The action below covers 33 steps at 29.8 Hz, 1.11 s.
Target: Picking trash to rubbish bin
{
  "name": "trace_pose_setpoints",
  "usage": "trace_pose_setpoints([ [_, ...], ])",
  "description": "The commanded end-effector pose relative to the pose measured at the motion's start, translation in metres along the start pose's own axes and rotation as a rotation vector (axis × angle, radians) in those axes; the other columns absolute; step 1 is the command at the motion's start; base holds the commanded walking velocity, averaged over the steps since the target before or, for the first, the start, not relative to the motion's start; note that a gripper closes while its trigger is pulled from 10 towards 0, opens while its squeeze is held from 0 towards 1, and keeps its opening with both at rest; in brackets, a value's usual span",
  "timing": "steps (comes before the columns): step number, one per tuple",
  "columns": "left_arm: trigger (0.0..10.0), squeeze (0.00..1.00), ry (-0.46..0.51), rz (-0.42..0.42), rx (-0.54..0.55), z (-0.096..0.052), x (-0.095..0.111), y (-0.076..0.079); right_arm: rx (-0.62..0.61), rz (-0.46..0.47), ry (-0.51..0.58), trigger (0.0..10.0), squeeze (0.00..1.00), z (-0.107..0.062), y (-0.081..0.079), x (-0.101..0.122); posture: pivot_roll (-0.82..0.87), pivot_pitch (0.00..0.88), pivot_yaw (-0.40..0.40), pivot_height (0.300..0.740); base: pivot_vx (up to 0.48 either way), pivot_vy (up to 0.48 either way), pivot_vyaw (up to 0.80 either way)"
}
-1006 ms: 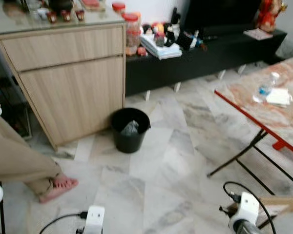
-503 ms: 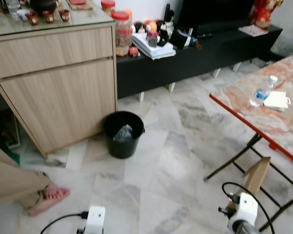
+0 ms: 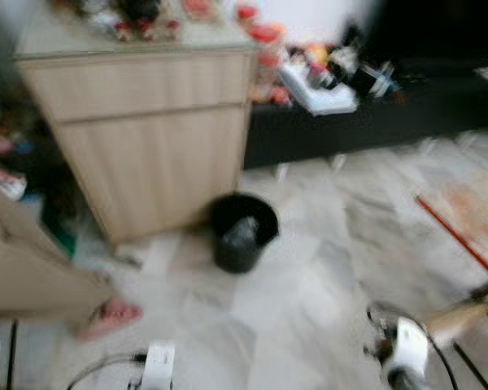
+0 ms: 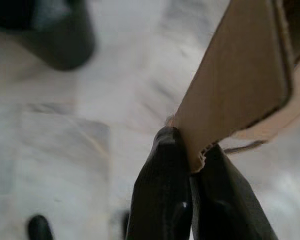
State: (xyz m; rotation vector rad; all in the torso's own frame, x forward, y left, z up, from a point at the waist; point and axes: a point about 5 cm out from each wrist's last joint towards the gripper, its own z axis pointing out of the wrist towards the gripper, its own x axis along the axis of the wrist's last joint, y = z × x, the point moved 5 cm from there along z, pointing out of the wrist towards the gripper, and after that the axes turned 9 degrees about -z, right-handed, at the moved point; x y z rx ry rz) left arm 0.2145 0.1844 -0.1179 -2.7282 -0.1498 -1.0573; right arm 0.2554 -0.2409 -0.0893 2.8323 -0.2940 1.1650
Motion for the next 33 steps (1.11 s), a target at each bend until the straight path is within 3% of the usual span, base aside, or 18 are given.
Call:
trace_pose_setpoints([
  [1,10.0,0.00,-0.077,-0.004,-0.013,-0.0056,-0.0216,0.0066,-0.045,0.018,-0.022,10.0,0.00,-0.0046,0.0184,-0.0111,0.06,0.119,-0.168,0.728,0.334,0.000,0.00],
  [12,10.0,0.00,-0.073,-0.001,-0.014,-0.0054,-0.0207,0.0065,-0.043,-0.009,-0.028,10.0,0.00,-0.0046,0.0192,-0.0113,0.06,0.109,-0.168,0.728,0.334,0.000,0.00],
  [18,10.0,0.00,-0.072,-0.001,-0.015,-0.0049,-0.0196,0.0066,-0.050,0.025,-0.018,10.0,0.00,-0.0046,0.0199,-0.0097,0.06,0.121,-0.174,0.728,0.334,0.000,0.00],
  [23,10.0,0.00,-0.074,-0.006,-0.012,-0.0049,-0.0196,0.0061,-0.041,-0.026,-0.026,10.0,0.00,-0.0046,0.0189,-0.0108,0.07,0.130,-0.175,0.728,0.334,0.000,0.00],
  [33,10.0,0.00,-0.080,-0.009,-0.011,-0.0055,-0.0218,0.0060,-0.044,0.013,-0.023,10.0,0.00,-0.0046,0.0178,-0.0116,0.06,0.136,-0.174,0.728,0.332,0.000,0.51],
])
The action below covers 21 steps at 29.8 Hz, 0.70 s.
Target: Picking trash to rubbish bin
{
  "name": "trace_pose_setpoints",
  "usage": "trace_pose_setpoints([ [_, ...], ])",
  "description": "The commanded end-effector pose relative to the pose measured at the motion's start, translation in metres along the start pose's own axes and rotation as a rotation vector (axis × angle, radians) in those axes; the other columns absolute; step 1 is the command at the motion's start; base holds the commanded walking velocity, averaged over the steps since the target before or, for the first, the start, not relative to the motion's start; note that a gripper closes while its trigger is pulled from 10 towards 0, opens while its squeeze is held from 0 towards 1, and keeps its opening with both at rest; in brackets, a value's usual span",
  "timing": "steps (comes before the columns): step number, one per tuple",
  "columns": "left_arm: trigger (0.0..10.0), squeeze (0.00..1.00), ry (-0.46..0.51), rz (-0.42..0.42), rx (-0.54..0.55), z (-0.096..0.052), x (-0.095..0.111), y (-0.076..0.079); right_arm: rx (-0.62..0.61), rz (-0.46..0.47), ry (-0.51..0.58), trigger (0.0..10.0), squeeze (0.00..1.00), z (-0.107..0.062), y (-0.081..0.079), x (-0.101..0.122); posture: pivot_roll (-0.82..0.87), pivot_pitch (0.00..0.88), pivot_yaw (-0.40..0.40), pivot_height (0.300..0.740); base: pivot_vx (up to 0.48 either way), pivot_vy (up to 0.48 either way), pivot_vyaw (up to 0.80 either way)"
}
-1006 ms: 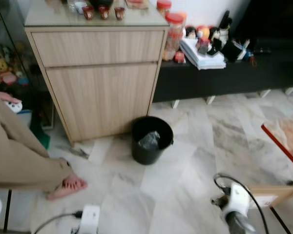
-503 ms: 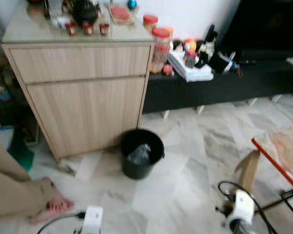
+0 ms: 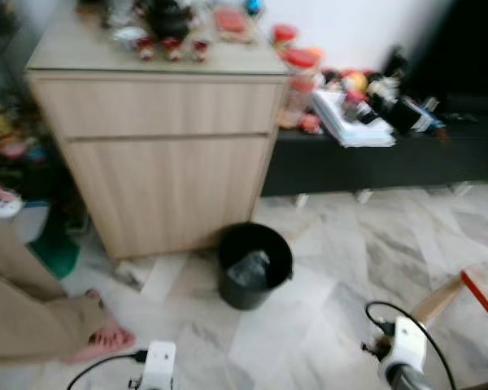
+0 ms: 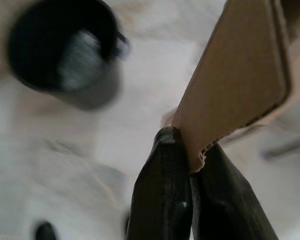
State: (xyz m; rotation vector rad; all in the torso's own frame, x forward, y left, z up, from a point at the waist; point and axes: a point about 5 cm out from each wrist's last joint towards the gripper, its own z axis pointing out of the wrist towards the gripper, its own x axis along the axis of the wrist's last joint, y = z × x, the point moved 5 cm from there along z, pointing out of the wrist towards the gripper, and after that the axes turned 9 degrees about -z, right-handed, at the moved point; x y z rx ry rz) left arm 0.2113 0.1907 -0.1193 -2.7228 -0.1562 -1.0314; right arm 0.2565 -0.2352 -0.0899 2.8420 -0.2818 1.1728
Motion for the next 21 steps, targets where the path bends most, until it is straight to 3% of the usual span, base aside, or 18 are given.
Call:
trace_pose_setpoints([
  [1,10.0,0.00,-0.066,-0.011,-0.026,-0.0058,-0.0186,0.0125,-0.059,0.013,-0.026,10.0,0.00,-0.0054,0.0239,-0.0111,0.06,0.139,-0.175,0.728,0.326,0.000,0.00],
  [6,10.0,0.00,-0.064,-0.011,-0.027,-0.0056,-0.0179,0.0128,-0.058,-0.011,-0.029,10.0,0.00,-0.0053,0.0246,-0.0107,0.06,0.143,-0.177,0.728,0.322,0.000,0.00],
  [11,10.0,0.00,-0.061,-0.013,-0.026,-0.0054,-0.0168,0.0129,-0.049,-0.033,-0.032,10.0,0.00,-0.0050,0.0223,-0.0108,0.06,0.145,-0.177,0.728,0.319,0.000,0.76],
  [21,10.0,0.00,-0.062,-0.014,-0.027,-0.0055,-0.0167,0.0139,-0.056,-0.022,-0.034,10.0,0.00,-0.0052,0.0231,-0.0116,0.06,0.145,-0.179,0.728,0.317,0.000,0.00],
])
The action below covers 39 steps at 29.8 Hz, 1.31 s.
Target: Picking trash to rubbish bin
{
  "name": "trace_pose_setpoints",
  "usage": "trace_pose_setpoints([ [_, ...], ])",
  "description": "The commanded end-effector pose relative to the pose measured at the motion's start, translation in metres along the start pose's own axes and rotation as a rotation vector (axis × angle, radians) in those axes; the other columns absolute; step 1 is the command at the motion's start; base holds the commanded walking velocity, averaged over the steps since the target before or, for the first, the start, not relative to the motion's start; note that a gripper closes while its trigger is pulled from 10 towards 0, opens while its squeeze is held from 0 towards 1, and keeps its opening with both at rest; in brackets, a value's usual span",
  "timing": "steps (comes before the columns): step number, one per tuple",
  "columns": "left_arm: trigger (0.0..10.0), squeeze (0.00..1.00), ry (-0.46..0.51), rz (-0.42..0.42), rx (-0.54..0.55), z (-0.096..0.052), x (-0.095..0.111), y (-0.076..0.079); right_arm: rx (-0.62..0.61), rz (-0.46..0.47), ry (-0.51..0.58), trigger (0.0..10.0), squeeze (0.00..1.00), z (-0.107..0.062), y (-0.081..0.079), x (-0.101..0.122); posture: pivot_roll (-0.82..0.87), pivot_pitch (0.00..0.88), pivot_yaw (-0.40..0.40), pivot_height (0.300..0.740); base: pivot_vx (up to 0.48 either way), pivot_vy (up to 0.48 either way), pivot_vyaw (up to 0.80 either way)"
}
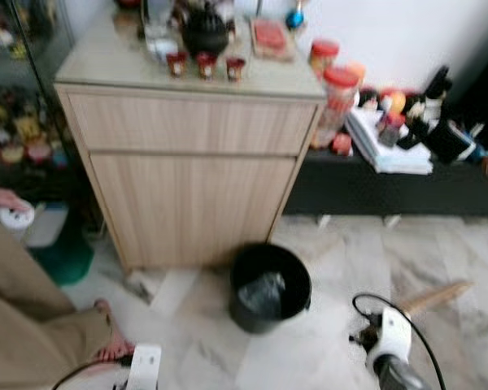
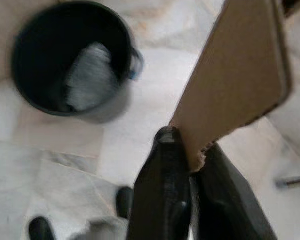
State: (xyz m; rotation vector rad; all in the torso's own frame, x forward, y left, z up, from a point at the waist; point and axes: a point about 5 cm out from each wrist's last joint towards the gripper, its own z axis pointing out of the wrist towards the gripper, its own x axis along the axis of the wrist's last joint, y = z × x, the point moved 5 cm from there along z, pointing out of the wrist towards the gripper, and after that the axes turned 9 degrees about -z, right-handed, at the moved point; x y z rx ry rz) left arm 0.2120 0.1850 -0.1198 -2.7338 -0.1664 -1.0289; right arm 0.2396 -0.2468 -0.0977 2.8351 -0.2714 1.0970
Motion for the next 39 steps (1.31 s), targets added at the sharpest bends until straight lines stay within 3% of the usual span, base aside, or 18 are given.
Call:
trace_pose_setpoints([
  [1,10.0,0.00,-0.056,-0.005,-0.020,-0.0047,-0.0169,0.0080,-0.023,-0.001,0.006,10.0,0.00,-0.0003,0.0088,0.0039,0.06,0.145,-0.179,0.728,0.315,0.000,0.00],
  [39,10.0,0.00,-0.061,0.001,-0.031,-0.0057,-0.0192,0.0106,-0.024,-0.005,0.012,10.0,0.00,0.0003,0.0088,0.0073,0.06,0.137,-0.179,0.728,0.309,0.000,-0.06],
])
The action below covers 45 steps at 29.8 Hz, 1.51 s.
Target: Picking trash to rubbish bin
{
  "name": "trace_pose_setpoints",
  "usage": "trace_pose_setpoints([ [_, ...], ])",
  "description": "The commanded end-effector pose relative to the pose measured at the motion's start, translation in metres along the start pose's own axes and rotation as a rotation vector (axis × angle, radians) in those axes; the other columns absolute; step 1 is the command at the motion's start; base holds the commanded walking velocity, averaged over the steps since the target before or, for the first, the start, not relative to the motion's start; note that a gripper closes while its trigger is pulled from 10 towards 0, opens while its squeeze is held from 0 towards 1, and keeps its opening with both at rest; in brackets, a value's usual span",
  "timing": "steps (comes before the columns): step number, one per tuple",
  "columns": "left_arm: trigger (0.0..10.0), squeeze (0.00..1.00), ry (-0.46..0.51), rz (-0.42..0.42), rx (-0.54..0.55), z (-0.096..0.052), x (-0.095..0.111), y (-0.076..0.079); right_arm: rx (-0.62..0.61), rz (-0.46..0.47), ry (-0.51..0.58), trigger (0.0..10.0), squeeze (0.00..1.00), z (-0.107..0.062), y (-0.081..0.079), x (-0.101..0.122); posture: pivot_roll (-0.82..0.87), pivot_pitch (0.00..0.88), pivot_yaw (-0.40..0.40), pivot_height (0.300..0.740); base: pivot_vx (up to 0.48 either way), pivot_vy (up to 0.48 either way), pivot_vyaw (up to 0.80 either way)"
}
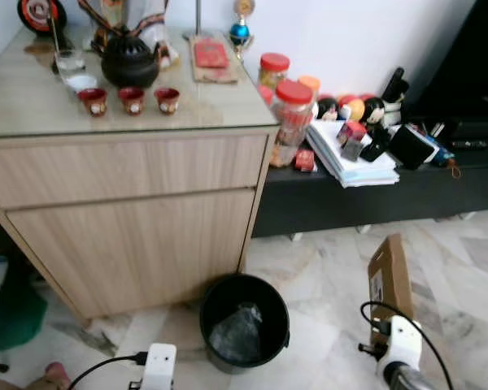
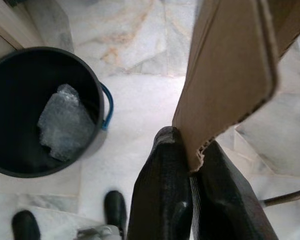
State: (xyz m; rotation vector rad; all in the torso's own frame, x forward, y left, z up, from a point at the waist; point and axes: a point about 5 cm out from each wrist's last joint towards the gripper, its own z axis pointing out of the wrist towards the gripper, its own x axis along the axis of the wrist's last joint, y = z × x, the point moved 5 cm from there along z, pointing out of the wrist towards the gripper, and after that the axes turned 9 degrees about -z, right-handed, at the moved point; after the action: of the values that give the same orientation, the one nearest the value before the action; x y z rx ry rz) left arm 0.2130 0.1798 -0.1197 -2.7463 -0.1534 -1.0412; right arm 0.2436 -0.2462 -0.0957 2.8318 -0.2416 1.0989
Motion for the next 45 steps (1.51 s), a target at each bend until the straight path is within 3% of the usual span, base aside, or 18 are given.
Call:
trace_pose_setpoints([
  [1,10.0,0.00,-0.066,-0.003,-0.013,-0.005,-0.020,0.006,-0.027,0.016,0.009,10.0,0.00,-0.001,0.010,0.003,0.06,0.137,-0.179,0.728,0.307,0.000,0.00],
  [13,10.0,0.00,-0.069,-0.006,-0.007,-0.005,-0.021,0.004,-0.022,0.004,0.015,10.0,0.00,-0.001,0.010,0.005,0.06,0.149,-0.180,0.728,0.305,0.000,-0.20],
  [18,10.0,0.00,-0.059,-0.007,-0.009,-0.005,-0.019,0.004,0.020,-0.094,-0.006,10.0,0.00,0.000,0.005,0.002,0.06,0.152,-0.179,0.728,0.103,0.000,0.00],
  [20,10.0,0.00,-0.060,-0.008,-0.008,-0.005,-0.019,0.004,0.057,-0.224,-0.010,10.0,0.00,0.000,-0.001,0.003,0.06,0.153,-0.179,0.728,0.000,0.000,0.00],
  [23,10.0,0.00,-0.064,-0.002,-0.011,-0.005,-0.019,0.004,0.165,-0.528,0.006,10.0,0.00,0.002,-0.023,0.012,0.06,0.155,-0.178,0.728,0.000,0.000,0.00],
  [25,10.0,0.00,-0.065,-0.002,-0.012,-0.005,-0.020,0.004,0.186,-0.645,-0.001,10.0,0.00,0.003,-0.028,0.013,0.05,0.155,-0.179,0.728,0.000,0.000,0.00],
  [27,10.0,0.00,-0.069,0.003,-0.015,-0.005,-0.020,0.005,0.225,-0.849,0.038,10.0,0.00,0.003,-0.039,0.020,0.05,0.154,-0.180,0.728,0.000,0.000,0.00],
  [30,10.0,0.00,-0.069,-0.008,-0.012,-0.005,-0.019,0.005,0.243,-0.933,0.107,10.0,0.00,0.004,-0.054,0.039,0.06,0.155,-0.183,0.728,0.000,0.000,0.00],
  [35,10.0,0.00,-0.015,-0.034,-0.027,0.000,0.001,0.010,0.296,-0.916,0.208,10.0,0.00,0.004,-0.087,0.071,0.07,0.161,-0.187,0.728,0.000,0.000,0.00],
  [36,10.0,0.00,-0.010,-0.038,-0.029,0.001,0.006,0.010,0.331,-0.976,0.219,10.0,0.00,0.003,-0.100,0.076,0.07,0.161,-0.187,0.728,0.000,0.000,0.00],
  [38,10.0,0.00,-0.010,-0.038,-0.030,0.002,0.007,0.010,0.339,-1.001,0.218,10.0,0.00,0.002,-0.103,0.076,0.07,0.160,-0.186,0.728,0.000,0.000,0.00],
  [42,10.0,0.00,0.000,-0.036,-0.048,0.003,0.013,0.013,0.342,-1.232,0.239,10.0,0.00,0.001,-0.120,0.082,0.06,0.160,-0.187,0.728,0.000,0.000,0.00],
  [45,10.0,0.00,0.003,-0.036,-0.058,0.003,0.014,0.015,0.357,-1.257,0.245,10.0,0.00,0.000,-0.127,0.084,0.06,0.161,-0.189,0.728,0.000,0.000,0.00],
])
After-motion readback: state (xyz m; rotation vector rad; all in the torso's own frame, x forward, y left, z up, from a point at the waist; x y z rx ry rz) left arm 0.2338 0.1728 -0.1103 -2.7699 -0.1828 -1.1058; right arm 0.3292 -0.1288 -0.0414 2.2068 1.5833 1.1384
